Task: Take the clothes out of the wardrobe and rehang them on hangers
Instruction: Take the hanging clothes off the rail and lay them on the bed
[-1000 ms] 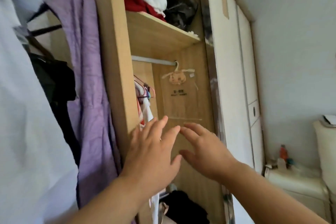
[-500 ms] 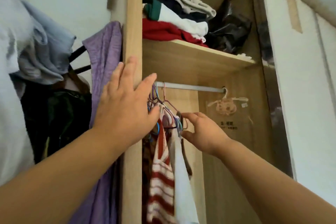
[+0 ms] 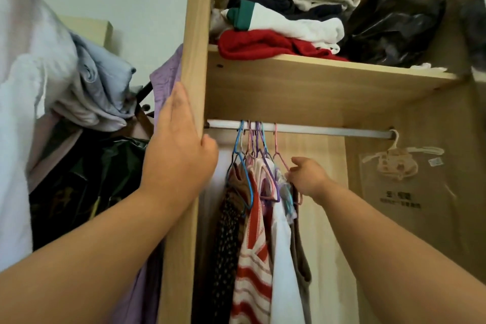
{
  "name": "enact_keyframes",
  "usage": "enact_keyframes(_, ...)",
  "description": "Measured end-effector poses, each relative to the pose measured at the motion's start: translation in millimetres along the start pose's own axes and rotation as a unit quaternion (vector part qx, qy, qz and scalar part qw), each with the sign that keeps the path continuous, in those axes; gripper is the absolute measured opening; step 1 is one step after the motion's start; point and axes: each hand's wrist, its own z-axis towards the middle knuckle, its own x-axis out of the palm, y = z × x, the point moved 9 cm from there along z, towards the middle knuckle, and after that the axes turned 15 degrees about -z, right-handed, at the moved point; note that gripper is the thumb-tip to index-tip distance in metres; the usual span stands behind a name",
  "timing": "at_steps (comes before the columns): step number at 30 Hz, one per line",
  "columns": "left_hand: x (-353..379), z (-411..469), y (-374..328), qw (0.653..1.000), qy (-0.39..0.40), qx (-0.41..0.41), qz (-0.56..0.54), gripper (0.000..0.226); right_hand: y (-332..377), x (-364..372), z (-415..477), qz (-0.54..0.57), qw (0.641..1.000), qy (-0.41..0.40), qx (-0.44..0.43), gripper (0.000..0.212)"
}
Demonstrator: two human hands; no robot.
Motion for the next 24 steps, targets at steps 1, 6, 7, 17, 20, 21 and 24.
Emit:
enact_keyframes(1, 0, 1, 2, 1.0, -0.004, 0.003, 0.006, 0.079, -5, 2, 6, 0.007, 1.0, -0.006, 0.013, 0.048)
enact_keyframes(6, 0, 3, 7, 1.0, -0.022, 0.002, 0.002, 0.085, -26, 11, 26, 0.072, 0.995, 0.007, 0.068, 0.03)
enact_keyframes(7, -1, 3, 7, 1.0, -0.024, 0.007, 0.001, 0.084, -30, 10, 29, 0.08, 0.994, -0.002, 0.077, 0.027)
enact_keyframes(17, -2, 0, 8, 0.999, -0.03, 0.0, 0.035, 0.081, -60, -23, 36, 0.08, 0.989, -0.091, 0.09, 0.018)
enact_keyframes(20, -1, 0, 8, 0.999, -0.026, -0.006, 0.034, 0.08, -65, -40, 27, 0.096, 0.986, -0.113, 0.082, 0.016)
enact_keyframes(21, -2, -1, 8, 0.999, -0.026, -0.007, 0.034, 0.08, -68, -47, 25, 0.1, 0.984, -0.121, 0.083, 0.014)
enact_keyframes(24, -2, -1, 7, 0.999, -0.025, -0.007, 0.028, 0.08, -74, -69, 18, 0.097, 0.981, -0.145, 0.086, 0.011)
